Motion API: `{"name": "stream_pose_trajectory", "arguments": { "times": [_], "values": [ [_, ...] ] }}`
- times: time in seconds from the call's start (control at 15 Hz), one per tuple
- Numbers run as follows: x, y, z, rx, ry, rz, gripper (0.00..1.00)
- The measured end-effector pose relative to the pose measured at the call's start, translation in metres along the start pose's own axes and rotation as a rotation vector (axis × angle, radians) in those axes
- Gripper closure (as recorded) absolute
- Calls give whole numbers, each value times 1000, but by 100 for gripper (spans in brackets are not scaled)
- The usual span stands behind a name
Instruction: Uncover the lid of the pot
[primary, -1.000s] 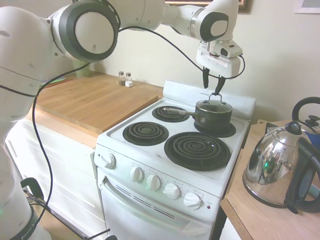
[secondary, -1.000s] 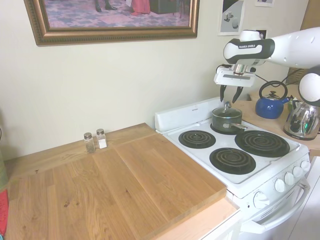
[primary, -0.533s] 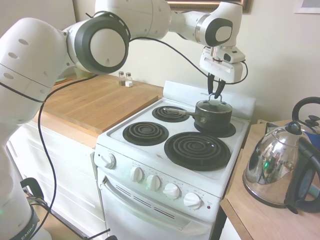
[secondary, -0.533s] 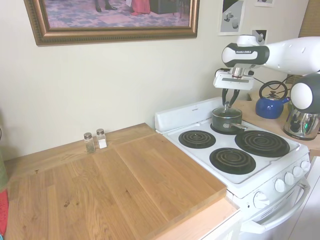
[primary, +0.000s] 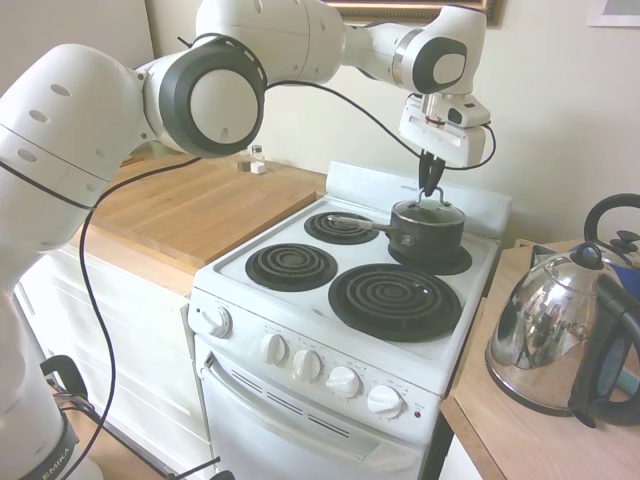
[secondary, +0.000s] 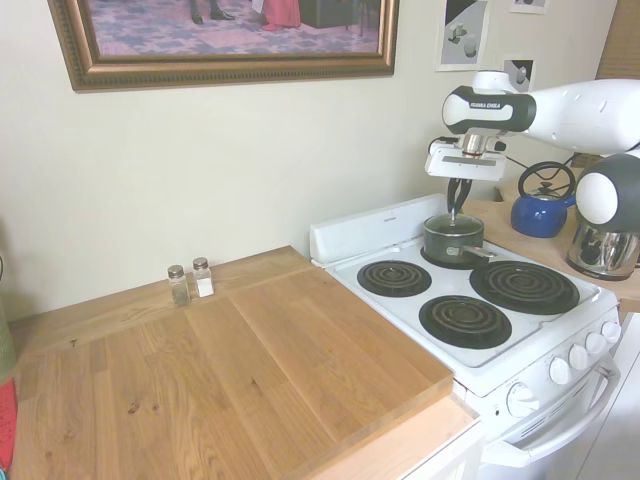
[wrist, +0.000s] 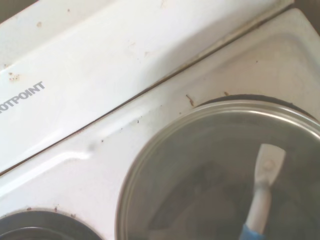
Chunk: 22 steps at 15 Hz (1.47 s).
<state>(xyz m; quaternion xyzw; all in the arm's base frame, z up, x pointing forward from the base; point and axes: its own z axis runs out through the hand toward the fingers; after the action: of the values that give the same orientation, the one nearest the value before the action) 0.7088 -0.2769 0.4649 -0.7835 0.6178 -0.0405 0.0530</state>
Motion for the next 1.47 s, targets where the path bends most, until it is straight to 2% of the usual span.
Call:
{"name": "stream_pose_trajectory", "arguments": {
  "times": [0.13, 0.27, 0.47, 0.73, 0.93, 1.13, 1.27, 1.47],
  "values": [
    [-5, -5, -7, 11, 24, -17, 100],
    [-30, -18, -26, 32, 98, -73, 100],
    [-110, -42, -57, 38, 181, -188, 100],
    [-228, -50, -70, -16, 258, -306, 100],
    [-346, -44, -46, -85, 325, -410, 100],
    [-450, -14, -3, -152, 362, -500, 100],
    [-480, 7, 20, -194, 351, -551, 100],
    [-489, 16, 36, -229, 332, -597, 100]
  ]
}}
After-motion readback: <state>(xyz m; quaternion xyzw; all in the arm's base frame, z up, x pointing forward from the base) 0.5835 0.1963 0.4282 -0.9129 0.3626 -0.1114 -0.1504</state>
